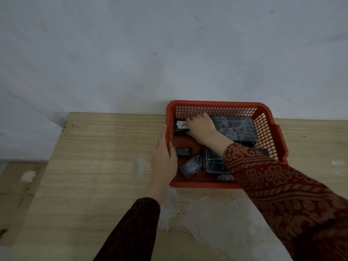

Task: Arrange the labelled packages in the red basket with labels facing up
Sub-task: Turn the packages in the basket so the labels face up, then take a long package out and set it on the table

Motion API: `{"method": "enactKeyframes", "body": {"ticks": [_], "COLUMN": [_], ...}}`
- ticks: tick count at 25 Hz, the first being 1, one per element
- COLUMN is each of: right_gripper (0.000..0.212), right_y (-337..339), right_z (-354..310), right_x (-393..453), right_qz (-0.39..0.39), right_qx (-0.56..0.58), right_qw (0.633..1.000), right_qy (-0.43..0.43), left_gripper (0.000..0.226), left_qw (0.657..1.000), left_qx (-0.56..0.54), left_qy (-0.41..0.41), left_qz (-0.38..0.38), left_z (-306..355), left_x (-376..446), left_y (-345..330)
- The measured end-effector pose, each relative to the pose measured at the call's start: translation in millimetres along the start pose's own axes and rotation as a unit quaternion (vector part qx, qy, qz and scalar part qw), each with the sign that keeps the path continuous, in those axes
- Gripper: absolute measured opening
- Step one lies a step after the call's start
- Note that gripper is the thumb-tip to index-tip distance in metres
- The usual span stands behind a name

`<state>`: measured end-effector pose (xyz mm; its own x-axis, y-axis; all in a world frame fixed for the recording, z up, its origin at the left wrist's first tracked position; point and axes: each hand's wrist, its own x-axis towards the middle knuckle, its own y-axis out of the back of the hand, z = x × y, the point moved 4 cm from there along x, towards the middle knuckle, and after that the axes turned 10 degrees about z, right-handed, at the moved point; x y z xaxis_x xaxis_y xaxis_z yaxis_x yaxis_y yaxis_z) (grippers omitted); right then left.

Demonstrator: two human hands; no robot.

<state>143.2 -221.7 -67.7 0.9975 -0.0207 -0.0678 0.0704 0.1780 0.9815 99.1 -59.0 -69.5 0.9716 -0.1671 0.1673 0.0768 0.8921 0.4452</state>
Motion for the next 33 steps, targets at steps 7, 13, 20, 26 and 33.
{"method": "enactKeyframes", "body": {"ticks": [7, 13, 20, 26, 33], "right_gripper": [0.055, 0.089, 0.088, 0.077, 0.067], "right_y": [30, -6, -10, 37, -18], "right_z": [36, 92, 92, 80, 74], "right_x": [-124, -199, -191, -228, -388], "right_qz": [0.129, -0.026, -0.019, 0.152, 0.233], "right_qx": [0.279, 0.194, 0.137, 0.132, 0.322], "right_qw": [0.951, 0.974, 0.985, 0.97, 0.78], "right_qy": [-0.042, -0.115, -0.107, -0.139, -0.483], "left_gripper": [0.029, 0.025, 0.024, 0.071, 0.091], "left_qw": [0.974, 0.927, 0.933, 0.895, 0.874], "left_qx": [0.112, 0.187, 0.224, 0.347, 0.407], "left_qy": [-0.154, -0.325, -0.274, -0.241, -0.231], "left_qz": [0.121, 0.026, -0.072, -0.144, -0.133], "left_z": [24, 52, 60, 46, 43], "left_x": [-7, -27, -121, -142, -148], "left_y": [10, 6, -15, -28, -38]}}
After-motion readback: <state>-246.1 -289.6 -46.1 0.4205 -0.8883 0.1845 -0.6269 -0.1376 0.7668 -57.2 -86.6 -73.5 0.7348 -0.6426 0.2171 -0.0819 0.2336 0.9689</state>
